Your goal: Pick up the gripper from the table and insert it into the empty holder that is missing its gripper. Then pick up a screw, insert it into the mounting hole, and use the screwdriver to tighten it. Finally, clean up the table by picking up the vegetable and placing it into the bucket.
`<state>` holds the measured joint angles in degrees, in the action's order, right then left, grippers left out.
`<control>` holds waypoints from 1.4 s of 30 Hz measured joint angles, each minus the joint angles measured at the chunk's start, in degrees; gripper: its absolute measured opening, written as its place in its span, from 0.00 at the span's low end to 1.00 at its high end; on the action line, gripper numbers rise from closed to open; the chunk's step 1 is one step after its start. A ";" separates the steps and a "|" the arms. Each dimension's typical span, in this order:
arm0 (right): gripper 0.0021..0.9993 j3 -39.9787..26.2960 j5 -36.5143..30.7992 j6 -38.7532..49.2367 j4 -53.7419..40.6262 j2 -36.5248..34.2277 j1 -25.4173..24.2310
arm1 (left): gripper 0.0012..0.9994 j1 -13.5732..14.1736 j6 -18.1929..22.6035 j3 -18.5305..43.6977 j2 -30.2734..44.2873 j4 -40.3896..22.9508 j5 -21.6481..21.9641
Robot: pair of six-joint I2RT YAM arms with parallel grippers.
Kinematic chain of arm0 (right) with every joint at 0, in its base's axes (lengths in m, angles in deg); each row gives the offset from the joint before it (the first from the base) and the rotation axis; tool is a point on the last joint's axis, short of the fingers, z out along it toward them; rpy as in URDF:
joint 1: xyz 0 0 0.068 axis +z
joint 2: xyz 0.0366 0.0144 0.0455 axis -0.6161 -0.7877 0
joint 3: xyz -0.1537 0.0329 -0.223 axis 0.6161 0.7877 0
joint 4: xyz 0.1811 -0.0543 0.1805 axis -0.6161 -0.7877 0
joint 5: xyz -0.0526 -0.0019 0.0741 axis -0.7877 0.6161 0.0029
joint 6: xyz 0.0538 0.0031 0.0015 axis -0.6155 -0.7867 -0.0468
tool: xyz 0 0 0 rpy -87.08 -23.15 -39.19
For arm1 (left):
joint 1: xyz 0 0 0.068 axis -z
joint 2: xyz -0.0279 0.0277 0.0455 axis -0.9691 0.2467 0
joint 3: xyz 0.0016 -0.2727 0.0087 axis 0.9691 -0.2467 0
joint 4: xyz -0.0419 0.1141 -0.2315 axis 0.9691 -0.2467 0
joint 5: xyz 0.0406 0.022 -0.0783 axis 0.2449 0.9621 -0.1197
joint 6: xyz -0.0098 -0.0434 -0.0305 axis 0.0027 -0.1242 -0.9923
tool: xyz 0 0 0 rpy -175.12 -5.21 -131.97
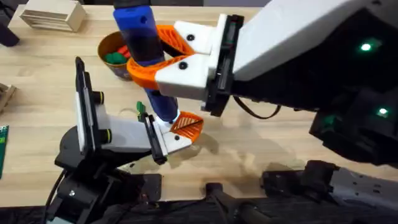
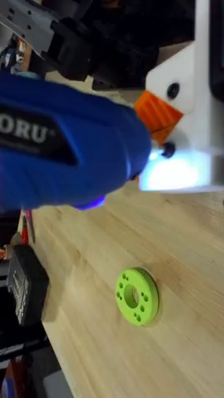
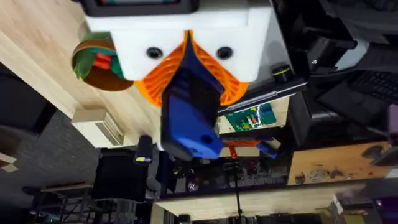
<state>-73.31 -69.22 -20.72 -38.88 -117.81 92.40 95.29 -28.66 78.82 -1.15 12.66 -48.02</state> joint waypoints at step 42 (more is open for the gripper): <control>0.03 0.66 0.91 0.06 9.11 1.20 -3.68 | 0.01 0.00 0.01 0.00 0.00 0.00 0.01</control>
<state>-72.65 -68.31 -20.66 -29.77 -116.61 88.72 95.29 -28.65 78.82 -1.15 12.66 -48.00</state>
